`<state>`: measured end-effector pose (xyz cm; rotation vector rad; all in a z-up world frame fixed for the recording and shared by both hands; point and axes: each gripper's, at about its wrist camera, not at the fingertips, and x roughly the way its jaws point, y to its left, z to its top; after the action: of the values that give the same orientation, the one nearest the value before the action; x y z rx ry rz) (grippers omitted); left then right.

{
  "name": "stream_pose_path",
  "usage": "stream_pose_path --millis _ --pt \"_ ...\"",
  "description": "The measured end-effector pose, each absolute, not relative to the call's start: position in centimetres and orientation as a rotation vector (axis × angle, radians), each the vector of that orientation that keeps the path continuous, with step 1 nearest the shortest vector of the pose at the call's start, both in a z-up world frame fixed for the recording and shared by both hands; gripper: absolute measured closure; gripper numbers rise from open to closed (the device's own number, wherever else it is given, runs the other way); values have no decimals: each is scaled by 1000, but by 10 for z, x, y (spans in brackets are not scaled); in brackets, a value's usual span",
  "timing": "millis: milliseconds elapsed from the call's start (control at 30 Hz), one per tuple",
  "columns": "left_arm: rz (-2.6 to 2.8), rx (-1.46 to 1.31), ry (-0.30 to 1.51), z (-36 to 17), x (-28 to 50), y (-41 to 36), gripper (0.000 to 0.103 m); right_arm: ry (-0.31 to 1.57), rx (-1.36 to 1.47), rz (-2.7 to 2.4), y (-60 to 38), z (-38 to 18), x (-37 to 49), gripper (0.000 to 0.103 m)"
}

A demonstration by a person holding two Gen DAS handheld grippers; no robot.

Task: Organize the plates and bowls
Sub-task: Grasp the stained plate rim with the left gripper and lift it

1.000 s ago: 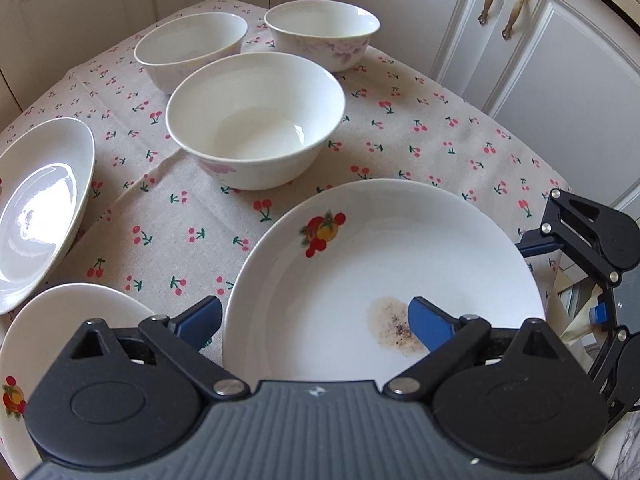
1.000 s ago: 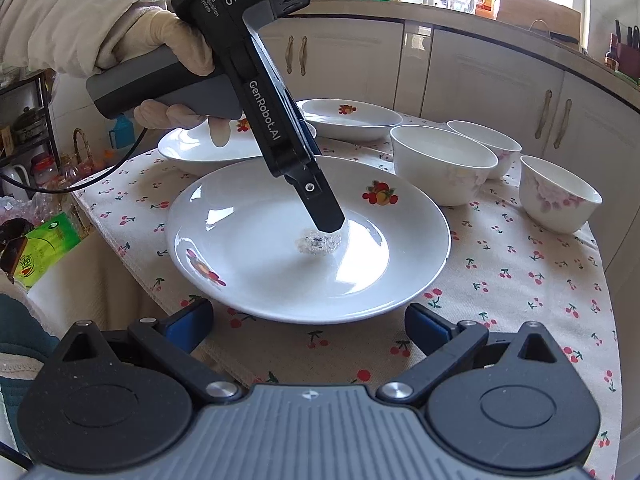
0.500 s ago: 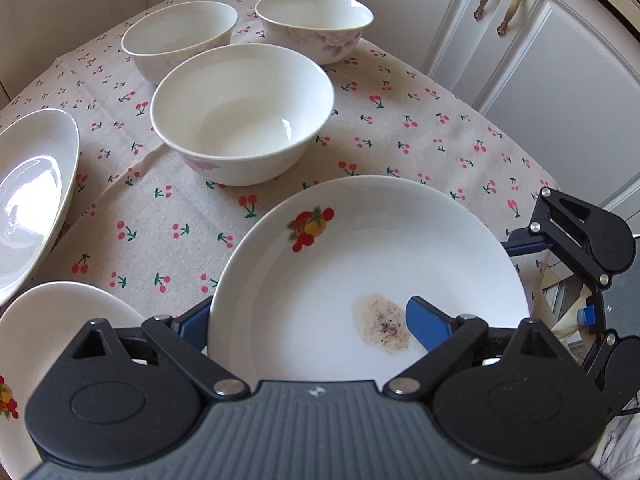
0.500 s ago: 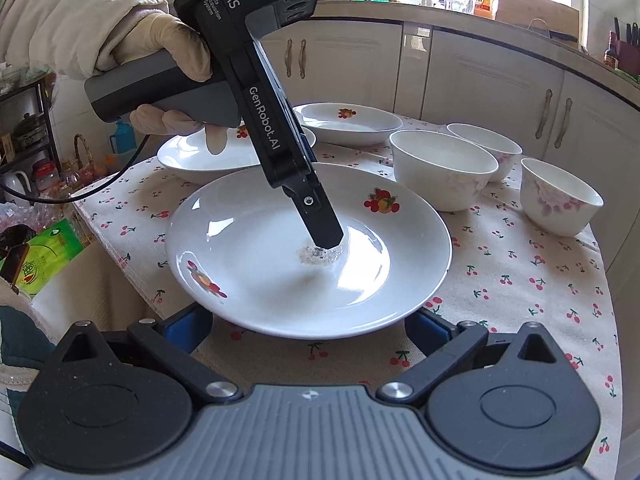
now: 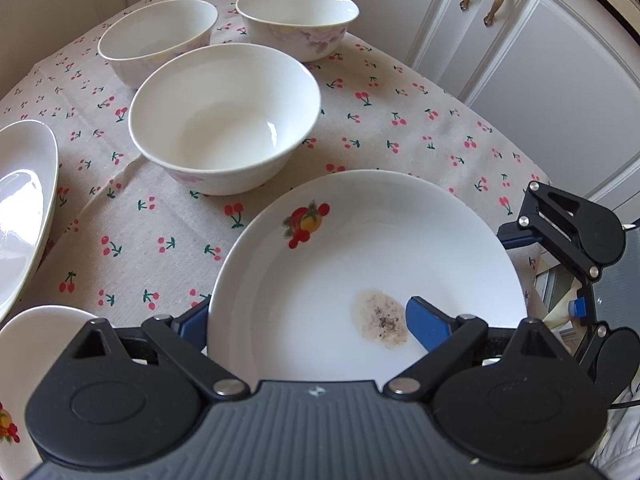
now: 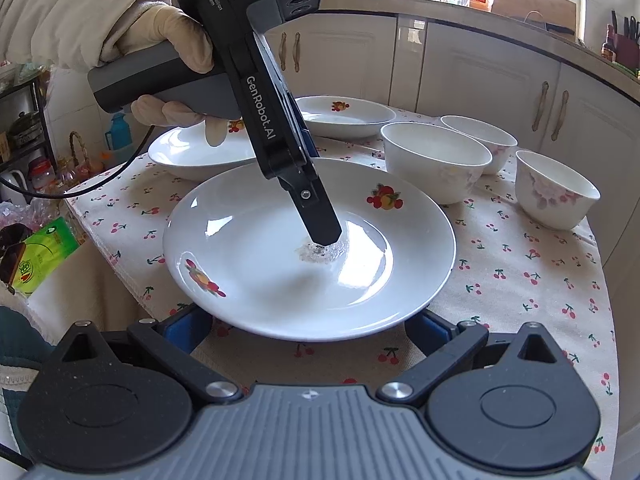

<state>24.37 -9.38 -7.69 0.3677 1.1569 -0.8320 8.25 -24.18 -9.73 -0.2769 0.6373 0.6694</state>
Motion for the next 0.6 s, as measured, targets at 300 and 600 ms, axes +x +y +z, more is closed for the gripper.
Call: stream_pose_path --millis 300,600 --pt "-843 354 1163 -77 245 -93 7 665 -284 667 -239 -96 86 0" --pt "-852 325 1161 -74 244 -89 7 691 -289 667 -237 -91 87 0"
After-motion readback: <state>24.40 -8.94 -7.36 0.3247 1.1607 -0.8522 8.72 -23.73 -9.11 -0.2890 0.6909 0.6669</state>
